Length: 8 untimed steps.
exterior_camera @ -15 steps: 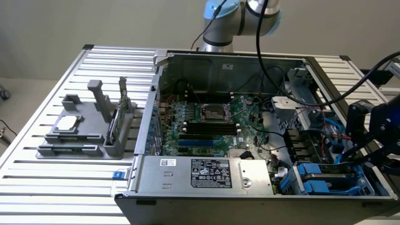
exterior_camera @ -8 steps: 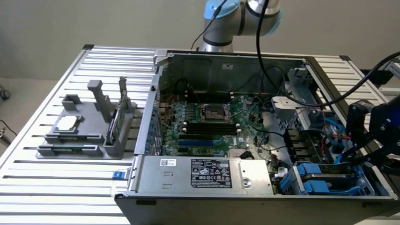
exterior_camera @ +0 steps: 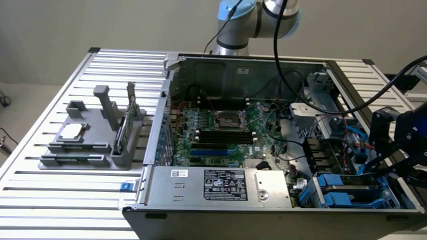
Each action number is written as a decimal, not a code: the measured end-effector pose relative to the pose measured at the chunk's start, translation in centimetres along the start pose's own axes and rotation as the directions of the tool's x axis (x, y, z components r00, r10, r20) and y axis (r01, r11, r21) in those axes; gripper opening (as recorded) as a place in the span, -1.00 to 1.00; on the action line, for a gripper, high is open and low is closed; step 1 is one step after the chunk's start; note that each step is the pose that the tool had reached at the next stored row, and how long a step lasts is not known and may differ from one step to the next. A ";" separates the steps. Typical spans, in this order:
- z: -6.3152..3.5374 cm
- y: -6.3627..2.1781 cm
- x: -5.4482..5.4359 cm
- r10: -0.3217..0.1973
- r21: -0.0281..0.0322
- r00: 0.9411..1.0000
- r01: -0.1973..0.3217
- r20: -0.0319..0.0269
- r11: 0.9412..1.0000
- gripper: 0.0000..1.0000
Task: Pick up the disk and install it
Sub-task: 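Insert the first disk wire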
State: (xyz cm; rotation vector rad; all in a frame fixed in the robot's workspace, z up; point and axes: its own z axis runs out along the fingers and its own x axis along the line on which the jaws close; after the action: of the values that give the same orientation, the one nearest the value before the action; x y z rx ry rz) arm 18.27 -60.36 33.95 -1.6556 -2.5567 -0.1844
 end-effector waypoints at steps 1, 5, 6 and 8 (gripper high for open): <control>0.01 0.00 0.0 -0.001 0.000 1.000 0.001 0.000 1.000 -0.50; 0.04 0.00 -0.1 -0.004 0.000 1.000 0.004 0.000 1.000 -0.50; 0.05 0.00 -0.1 -0.005 0.000 1.000 0.005 0.000 1.000 -0.50; 0.07 0.00 -0.1 -0.007 0.001 1.000 0.007 0.000 1.000 -0.50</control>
State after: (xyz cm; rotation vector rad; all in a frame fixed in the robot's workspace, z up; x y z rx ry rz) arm 18.31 -60.44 33.87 -1.6468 -2.5623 -0.1841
